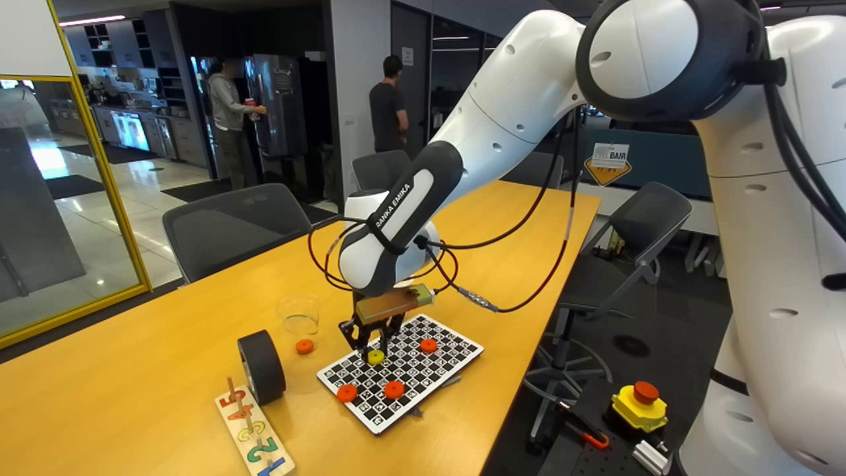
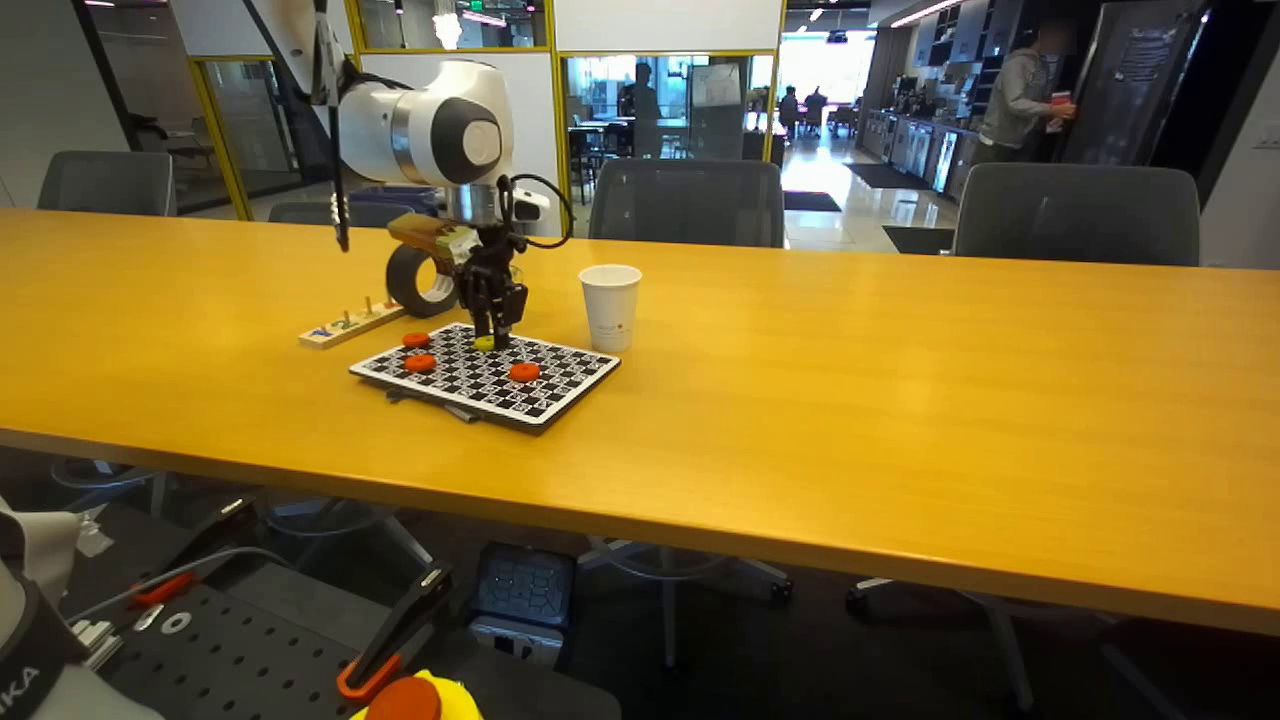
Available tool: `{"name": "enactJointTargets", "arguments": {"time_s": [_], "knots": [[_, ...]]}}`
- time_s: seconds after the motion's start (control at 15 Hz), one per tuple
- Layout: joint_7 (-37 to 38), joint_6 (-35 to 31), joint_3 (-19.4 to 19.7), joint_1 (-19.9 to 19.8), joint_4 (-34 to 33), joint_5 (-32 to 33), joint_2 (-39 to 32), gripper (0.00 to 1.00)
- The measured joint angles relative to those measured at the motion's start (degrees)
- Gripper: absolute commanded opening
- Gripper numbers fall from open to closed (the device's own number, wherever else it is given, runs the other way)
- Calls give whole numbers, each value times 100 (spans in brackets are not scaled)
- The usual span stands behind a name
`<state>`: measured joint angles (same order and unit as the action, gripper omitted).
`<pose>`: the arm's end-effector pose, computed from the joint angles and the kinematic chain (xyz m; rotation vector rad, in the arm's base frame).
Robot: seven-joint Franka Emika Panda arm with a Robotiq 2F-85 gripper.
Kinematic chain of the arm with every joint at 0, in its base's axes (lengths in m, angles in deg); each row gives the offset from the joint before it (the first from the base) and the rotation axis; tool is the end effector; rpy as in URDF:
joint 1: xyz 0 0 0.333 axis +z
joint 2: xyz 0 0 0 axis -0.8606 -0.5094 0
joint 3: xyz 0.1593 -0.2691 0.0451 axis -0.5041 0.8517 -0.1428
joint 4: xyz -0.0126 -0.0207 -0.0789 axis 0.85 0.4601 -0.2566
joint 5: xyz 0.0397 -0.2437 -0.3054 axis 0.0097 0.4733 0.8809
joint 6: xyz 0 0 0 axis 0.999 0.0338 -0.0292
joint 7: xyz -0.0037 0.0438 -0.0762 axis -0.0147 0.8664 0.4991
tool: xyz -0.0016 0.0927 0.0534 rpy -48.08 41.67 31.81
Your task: Place the rings inside the clear cup
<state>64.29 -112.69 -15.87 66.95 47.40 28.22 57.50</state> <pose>0.5681 0.0839 0.2064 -3.1048 0.4086 0.0426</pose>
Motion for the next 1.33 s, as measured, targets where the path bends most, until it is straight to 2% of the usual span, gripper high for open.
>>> {"name": "enactJointTargets", "arguments": {"time_s": [0.47, 1.0, 1.33], "knots": [[29, 5, 118, 66, -43, 142, 131, 21], [328, 46, 537, 65, -110, 928, 1117, 21], [419, 56, 628, -122, -121, 1135, 1277, 21]]}}
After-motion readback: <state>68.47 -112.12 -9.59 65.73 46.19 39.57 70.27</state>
